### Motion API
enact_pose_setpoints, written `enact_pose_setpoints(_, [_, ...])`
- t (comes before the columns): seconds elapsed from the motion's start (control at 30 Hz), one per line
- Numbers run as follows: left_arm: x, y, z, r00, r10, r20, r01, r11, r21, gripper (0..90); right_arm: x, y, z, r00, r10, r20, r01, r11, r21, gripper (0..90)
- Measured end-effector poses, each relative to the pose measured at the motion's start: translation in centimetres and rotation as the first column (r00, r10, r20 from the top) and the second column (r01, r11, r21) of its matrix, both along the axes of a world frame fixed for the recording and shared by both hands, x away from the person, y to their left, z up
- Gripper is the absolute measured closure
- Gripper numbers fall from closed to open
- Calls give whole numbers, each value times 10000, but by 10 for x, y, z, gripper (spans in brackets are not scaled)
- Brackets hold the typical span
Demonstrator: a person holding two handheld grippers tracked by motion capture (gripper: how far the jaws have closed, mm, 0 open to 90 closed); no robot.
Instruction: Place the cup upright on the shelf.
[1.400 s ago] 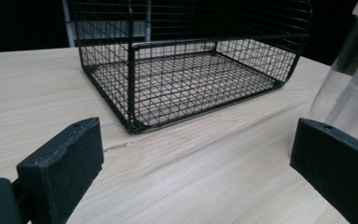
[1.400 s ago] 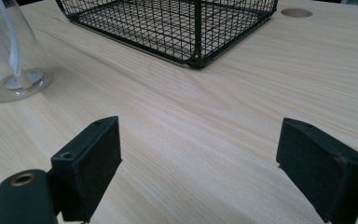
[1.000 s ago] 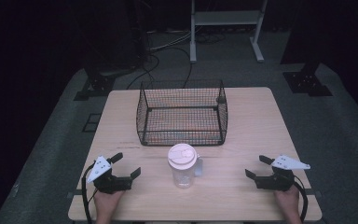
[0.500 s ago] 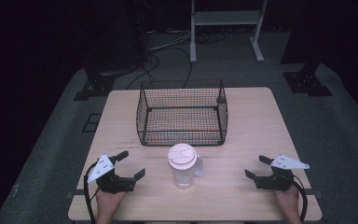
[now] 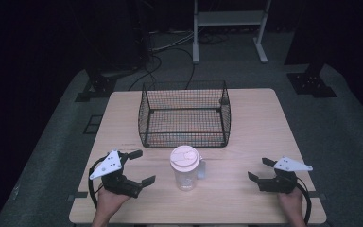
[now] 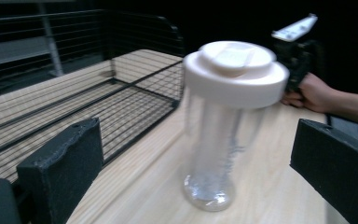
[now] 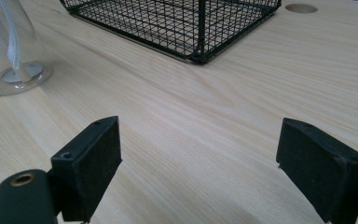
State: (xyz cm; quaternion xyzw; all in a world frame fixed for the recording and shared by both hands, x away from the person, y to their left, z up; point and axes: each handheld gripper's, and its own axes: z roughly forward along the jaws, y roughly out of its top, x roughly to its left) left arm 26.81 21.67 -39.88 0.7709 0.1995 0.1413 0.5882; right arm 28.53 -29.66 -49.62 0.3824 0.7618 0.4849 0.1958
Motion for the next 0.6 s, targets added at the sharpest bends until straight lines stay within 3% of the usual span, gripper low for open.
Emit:
enact_pose_setpoints(0.13, [0, -10, 11, 9985, -548, 75, 547, 9984, 149, 15, 0, 0, 0, 10000, 11, -19, -11, 10000, 15, 129])
enact_pose_setpoints(0.6, [1, -31, 31, 9887, -1501, -37, 1499, 9850, 851, 15, 0, 0, 0, 10000, 52, -5, -52, 10000, 10, 129])
